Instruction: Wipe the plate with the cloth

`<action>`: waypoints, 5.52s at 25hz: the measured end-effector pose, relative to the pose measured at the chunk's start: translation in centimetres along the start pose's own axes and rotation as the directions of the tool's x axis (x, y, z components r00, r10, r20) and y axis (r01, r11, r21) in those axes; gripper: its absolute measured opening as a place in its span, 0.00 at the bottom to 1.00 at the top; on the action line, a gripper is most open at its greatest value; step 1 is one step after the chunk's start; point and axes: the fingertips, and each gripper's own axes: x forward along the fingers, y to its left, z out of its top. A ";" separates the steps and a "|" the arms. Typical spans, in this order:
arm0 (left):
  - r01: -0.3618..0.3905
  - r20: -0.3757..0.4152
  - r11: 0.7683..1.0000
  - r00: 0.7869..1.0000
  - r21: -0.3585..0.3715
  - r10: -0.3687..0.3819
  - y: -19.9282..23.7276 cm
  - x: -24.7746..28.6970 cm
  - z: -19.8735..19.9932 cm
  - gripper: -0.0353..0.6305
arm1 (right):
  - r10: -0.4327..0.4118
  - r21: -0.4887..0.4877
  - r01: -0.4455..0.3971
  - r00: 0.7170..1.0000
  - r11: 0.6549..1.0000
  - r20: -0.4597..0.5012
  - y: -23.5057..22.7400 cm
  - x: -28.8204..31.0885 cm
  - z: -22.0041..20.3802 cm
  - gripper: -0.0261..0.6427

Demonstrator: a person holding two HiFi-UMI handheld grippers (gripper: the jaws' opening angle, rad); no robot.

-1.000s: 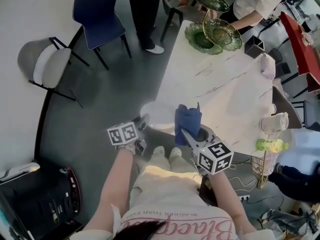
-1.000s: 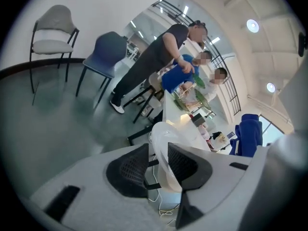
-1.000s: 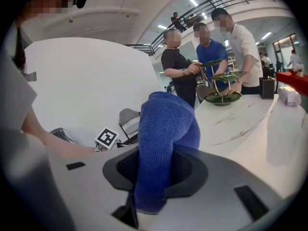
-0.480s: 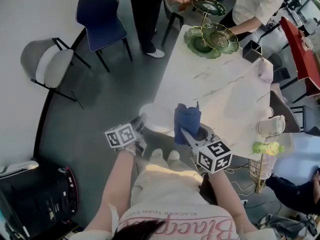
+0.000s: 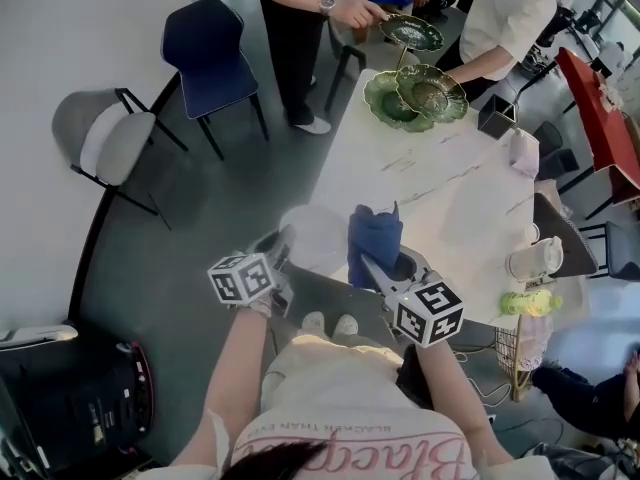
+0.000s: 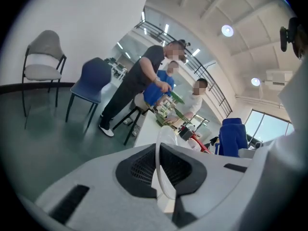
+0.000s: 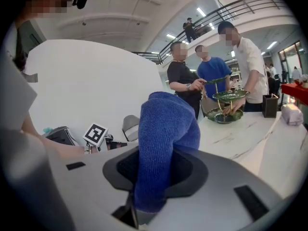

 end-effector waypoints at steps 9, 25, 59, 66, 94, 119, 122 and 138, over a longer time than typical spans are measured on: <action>0.019 0.117 0.996 0.993 0.086 -0.029 -5.8 -1.8 4.8 0.08 | -0.012 -0.113 0.025 0.994 0.993 0.112 0.9 -2.0 5.1 0.20; -0.030 0.180 0.939 0.983 0.343 -0.034 -13.1 -3.8 7.3 0.08 | 0.071 -0.340 -0.035 0.993 0.940 0.095 7.4 1.5 9.6 0.20; 0.033 0.284 0.953 0.951 0.301 -0.122 -15.9 -5.7 9.9 0.08 | -0.056 -0.163 0.087 0.981 0.983 0.187 4.8 -2.7 9.1 0.20; 0.030 0.282 0.950 0.952 0.309 -0.122 -16.4 -6.1 9.9 0.08 | 0.032 -0.243 0.004 0.989 0.970 0.144 8.0 -0.2 9.1 0.20; 0.082 0.119 0.439 0.904 0.895 -0.410 -18.9 -8.5 7.6 0.08 | -0.185 -0.273 0.173 0.983 0.946 -0.019 -3.8 -6.7 5.3 0.20; 0.044 -0.142 -0.256 0.914 0.966 -0.380 -22.2 -6.9 1.7 0.08 | 0.045 -0.670 -0.249 0.951 0.699 -0.307 2.8 -4.5 6.7 0.20; 0.040 -0.151 -0.279 0.909 0.959 -0.390 -22.7 -7.3 1.4 0.08 | -0.016 -0.698 -0.243 0.939 0.673 -0.342 1.2 -3.4 5.5 0.20; 0.043 -0.196 -0.364 0.897 0.930 -0.395 -23.6 -7.9 0.1 0.08 | 0.044 -0.686 -0.257 0.949 0.681 -0.313 1.4 -4.8 9.5 0.20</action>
